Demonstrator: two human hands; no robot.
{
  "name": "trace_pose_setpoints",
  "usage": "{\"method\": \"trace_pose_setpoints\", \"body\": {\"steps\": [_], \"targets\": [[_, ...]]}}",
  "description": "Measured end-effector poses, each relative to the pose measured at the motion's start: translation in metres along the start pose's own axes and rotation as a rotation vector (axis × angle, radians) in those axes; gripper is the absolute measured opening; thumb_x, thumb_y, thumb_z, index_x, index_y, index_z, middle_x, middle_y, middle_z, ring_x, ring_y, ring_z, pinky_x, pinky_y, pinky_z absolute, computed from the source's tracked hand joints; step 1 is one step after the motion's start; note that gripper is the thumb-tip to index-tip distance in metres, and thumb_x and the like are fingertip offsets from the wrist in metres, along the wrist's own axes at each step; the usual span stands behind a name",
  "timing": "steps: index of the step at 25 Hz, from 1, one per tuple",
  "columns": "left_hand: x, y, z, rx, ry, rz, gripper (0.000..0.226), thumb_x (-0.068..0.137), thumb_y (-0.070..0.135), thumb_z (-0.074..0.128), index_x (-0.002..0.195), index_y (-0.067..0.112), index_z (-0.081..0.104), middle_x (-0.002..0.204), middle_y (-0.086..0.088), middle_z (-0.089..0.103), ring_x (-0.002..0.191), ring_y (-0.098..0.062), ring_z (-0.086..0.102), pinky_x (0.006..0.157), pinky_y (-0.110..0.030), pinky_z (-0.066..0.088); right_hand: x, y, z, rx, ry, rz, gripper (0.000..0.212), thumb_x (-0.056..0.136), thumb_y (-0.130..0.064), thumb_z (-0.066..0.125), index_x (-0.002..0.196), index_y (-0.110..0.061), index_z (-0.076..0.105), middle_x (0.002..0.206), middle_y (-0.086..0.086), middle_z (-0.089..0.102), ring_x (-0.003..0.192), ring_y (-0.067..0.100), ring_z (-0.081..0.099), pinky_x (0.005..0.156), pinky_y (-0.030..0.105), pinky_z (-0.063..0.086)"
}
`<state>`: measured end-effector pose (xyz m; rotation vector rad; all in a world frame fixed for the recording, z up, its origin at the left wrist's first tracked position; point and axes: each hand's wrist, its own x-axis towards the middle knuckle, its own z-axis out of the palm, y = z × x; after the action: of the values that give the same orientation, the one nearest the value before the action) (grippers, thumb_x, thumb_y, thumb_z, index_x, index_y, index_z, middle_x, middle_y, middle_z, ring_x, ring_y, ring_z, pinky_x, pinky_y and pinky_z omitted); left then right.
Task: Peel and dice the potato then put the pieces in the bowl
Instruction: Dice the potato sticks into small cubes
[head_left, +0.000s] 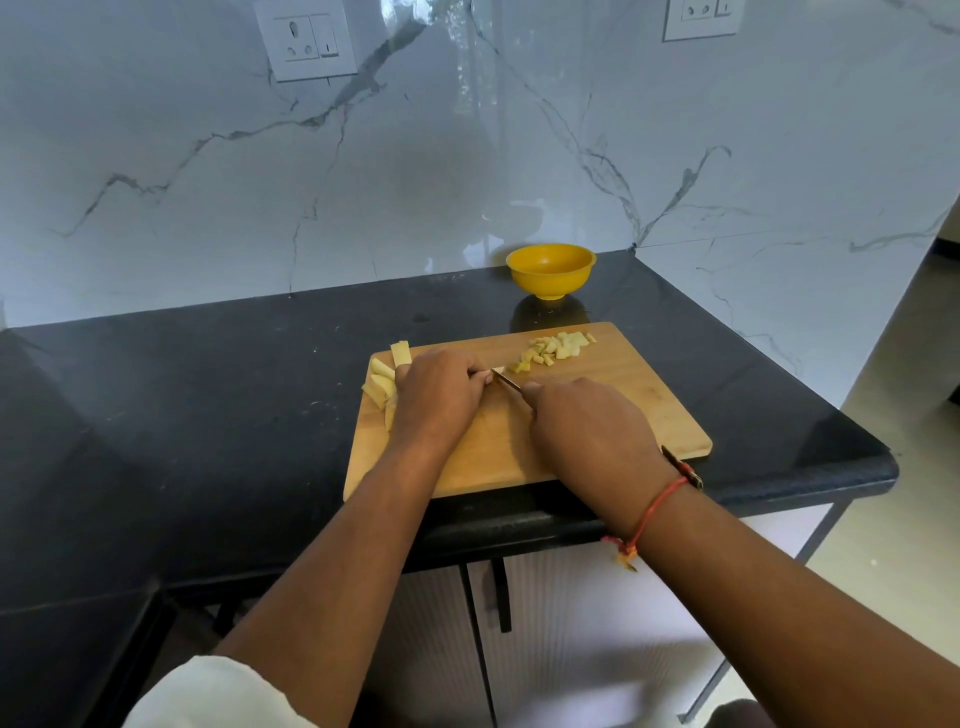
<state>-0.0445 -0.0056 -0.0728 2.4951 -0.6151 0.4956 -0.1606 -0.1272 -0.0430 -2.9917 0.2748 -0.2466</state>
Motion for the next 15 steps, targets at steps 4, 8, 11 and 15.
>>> {"method": "trace_pose_setpoints", "body": {"steps": [4, 8, 11, 15], "targets": [[0.002, -0.002, 0.001, -0.019, -0.012, -0.007, 0.019, 0.094, 0.037, 0.064, 0.080, 0.028, 0.073, 0.078, 0.010, 0.066, 0.083, -0.014, 0.060, 0.092, -0.044, 0.043, -0.014, 0.007, -0.004, -0.067, 0.029, -0.014, 0.049, 0.105, -0.018, 0.040, 0.151, -0.038, 0.035, 0.116, 0.003, 0.061, 0.100, 0.023, 0.062, 0.067, 0.033, 0.045], [-0.001, 0.001, -0.002, 0.020, 0.014, -0.055, 0.020, 0.089, 0.047, 0.067, 0.082, 0.029, 0.074, 0.085, 0.010, 0.068, 0.090, -0.013, 0.058, 0.084, -0.037, 0.028, -0.005, 0.014, -0.001, -0.003, 0.008, 0.048, 0.049, 0.106, -0.024, 0.040, 0.151, -0.042, 0.035, 0.108, 0.002, 0.061, 0.097, 0.023, 0.063, 0.075, 0.036, 0.056], [-0.003, 0.002, -0.003, 0.057, 0.018, -0.075, 0.022, 0.089, 0.050, 0.067, 0.082, 0.029, 0.073, 0.088, 0.011, 0.067, 0.094, -0.012, 0.055, 0.084, -0.036, 0.023, -0.005, 0.012, 0.000, 0.102, 0.045, 0.049, 0.043, 0.105, -0.029, 0.038, 0.146, -0.041, 0.045, 0.089, -0.002, 0.056, 0.084, 0.018, 0.062, 0.072, 0.035, 0.058], [-0.004, 0.001, -0.007, 0.013, -0.071, -0.015, 0.015, 0.097, 0.033, 0.061, 0.094, 0.029, 0.075, 0.095, 0.007, 0.070, 0.101, -0.016, 0.058, 0.086, -0.036, 0.027, -0.002, 0.006, -0.001, 0.133, 0.084, 0.043, 0.042, 0.105, -0.033, 0.036, 0.144, -0.039, 0.048, 0.082, -0.002, 0.055, 0.076, 0.017, 0.059, 0.065, 0.033, 0.055]]}}
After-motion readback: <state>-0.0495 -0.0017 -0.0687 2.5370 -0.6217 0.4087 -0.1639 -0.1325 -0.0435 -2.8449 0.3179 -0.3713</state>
